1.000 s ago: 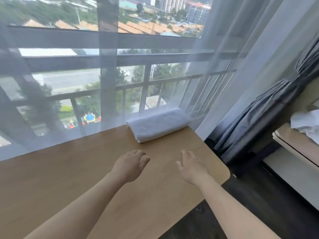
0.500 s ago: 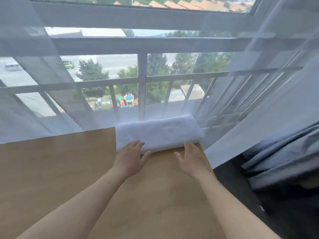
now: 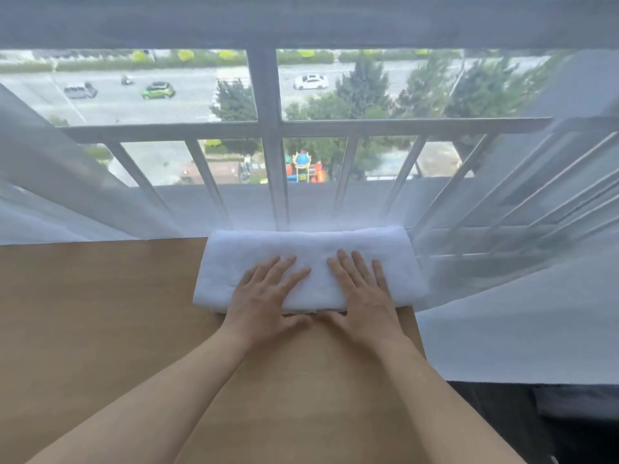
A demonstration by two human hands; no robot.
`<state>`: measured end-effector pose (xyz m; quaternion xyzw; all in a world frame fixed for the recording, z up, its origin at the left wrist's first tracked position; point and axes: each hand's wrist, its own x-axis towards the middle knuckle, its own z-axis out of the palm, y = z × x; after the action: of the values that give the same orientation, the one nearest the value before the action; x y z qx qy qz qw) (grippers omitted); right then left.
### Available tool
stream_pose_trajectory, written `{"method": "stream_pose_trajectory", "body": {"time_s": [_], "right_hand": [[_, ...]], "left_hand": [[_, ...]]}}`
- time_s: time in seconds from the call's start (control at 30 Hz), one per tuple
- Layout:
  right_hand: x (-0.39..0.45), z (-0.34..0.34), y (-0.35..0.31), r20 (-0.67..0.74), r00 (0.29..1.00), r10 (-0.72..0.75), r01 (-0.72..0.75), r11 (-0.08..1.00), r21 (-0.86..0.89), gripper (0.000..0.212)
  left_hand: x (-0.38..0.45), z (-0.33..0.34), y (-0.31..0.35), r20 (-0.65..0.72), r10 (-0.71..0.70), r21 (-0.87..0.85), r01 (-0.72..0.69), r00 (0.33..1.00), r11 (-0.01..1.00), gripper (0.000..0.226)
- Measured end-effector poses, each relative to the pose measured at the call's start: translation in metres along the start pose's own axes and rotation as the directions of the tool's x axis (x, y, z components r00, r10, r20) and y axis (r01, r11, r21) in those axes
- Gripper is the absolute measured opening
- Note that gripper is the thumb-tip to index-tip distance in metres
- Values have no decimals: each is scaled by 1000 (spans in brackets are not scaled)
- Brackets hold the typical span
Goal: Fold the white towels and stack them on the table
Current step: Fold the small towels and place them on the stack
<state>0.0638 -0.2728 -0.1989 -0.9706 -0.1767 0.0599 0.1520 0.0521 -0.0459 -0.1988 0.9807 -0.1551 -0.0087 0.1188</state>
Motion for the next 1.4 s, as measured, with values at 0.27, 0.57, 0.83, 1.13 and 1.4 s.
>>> {"method": "stream_pose_trajectory", "body": {"time_s": [0.27,0.57,0.83,1.13,1.4], "right_hand": [[22,-18,11,-161,986,-48,51,999,15,54],[20,-23,40,-92,993,-70,70,997,6,75],[26,-56,39,-22,993,117,-117,993,-25,39],[10,-107,-22,-201,976,88,-93,995,-18,24],[-7,-125,-174,-301,954,11,-5,1000,20,16]], "left_hand": [[29,-25,-12,-128,35,-8,-37,991,999,48],[31,-55,-49,128,-194,-17,198,973,980,32],[12,-79,-70,137,-346,-142,364,928,920,20],[-32,-154,-76,-83,-342,-180,323,936,929,18],[-153,-226,-123,-231,-454,-247,400,861,883,20]]}}
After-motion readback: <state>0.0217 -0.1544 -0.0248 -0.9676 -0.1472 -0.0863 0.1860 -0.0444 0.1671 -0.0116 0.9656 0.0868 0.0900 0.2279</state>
